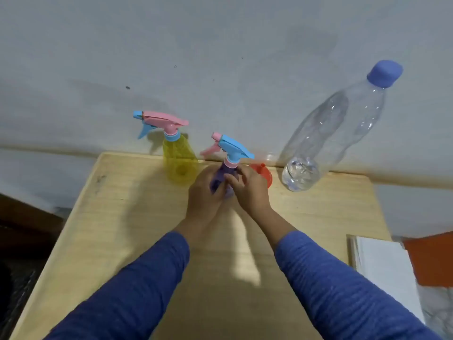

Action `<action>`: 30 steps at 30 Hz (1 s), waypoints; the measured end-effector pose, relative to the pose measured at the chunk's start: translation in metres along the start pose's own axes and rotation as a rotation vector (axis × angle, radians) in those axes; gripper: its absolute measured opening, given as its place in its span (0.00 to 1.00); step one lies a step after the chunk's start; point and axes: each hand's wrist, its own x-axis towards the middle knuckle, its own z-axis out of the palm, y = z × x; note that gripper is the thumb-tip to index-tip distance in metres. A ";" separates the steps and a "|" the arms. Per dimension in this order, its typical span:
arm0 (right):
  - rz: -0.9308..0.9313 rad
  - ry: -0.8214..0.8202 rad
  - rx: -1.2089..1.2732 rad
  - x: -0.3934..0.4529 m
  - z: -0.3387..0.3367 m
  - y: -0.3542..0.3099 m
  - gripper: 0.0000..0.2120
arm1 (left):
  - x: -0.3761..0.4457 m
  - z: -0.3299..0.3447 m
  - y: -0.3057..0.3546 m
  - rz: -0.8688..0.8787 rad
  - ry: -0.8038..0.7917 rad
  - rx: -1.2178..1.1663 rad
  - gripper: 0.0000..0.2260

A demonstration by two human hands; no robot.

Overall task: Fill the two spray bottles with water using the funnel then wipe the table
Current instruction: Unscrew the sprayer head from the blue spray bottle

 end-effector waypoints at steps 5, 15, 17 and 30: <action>-0.036 0.011 0.072 -0.068 -0.009 0.003 0.13 | -0.069 -0.006 0.001 -0.038 0.032 -0.082 0.18; 0.061 0.076 0.187 -0.139 -0.004 0.003 0.26 | -0.135 -0.009 -0.012 -0.111 -0.041 -0.161 0.19; 0.044 0.200 0.294 -0.142 -0.007 -0.005 0.35 | -0.136 -0.008 -0.013 -0.085 -0.027 -0.158 0.20; -0.171 0.136 0.247 -0.138 0.001 -0.009 0.22 | -0.139 -0.005 -0.011 -0.190 -0.015 -0.229 0.20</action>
